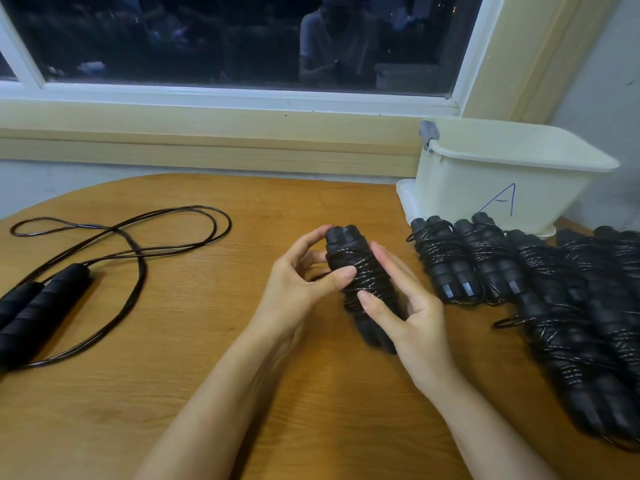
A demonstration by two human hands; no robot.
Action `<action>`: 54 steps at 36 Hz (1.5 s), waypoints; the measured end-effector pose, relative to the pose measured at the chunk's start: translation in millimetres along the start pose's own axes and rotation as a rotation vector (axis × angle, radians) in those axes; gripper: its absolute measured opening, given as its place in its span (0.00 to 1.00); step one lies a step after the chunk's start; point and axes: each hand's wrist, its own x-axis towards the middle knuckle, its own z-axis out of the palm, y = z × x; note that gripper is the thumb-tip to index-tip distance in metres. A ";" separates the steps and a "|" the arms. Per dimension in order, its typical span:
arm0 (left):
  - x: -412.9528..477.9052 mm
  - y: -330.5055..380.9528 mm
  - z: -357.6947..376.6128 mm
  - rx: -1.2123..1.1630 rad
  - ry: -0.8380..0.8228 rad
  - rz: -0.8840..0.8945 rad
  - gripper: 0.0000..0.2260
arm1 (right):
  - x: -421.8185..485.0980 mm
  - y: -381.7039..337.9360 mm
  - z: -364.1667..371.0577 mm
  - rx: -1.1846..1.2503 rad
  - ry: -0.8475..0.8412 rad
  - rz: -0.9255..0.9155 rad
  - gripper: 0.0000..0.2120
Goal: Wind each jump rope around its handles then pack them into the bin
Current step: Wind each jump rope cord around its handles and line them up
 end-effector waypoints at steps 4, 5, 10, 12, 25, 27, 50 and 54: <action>0.2 -1.1 3.5 0.012 0.106 -0.024 0.32 | -0.8 -0.6 2.8 -0.148 -0.029 -0.061 0.23; 0.1 -0.9 3.9 0.008 0.118 -0.027 0.32 | -1.4 -0.5 3.3 -0.135 -0.042 -0.052 0.22; 1.1 0.5 1.3 0.004 0.106 -0.034 0.30 | -0.5 1.4 0.7 0.036 -0.046 0.061 0.21; 1.7 1.5 0.4 -0.003 0.097 -0.041 0.29 | 1.0 2.0 -1.2 0.106 -0.042 0.107 0.22; 3.5 0.0 -1.0 -0.111 0.081 -0.122 0.28 | 9.6 -5.6 -15.1 0.447 -0.113 0.338 0.24; 3.0 -1.9 1.9 -0.131 0.104 -0.120 0.28 | 9.3 -3.7 -14.3 0.397 -0.102 0.319 0.23; -5.4 -13.5 18.3 0.031 0.223 0.070 0.19 | -1.6 2.4 7.6 -0.837 0.016 -0.132 0.42; -3.2 -17.0 15.1 0.164 0.185 0.145 0.09 | 0.1 1.6 6.1 -0.790 0.055 -0.143 0.38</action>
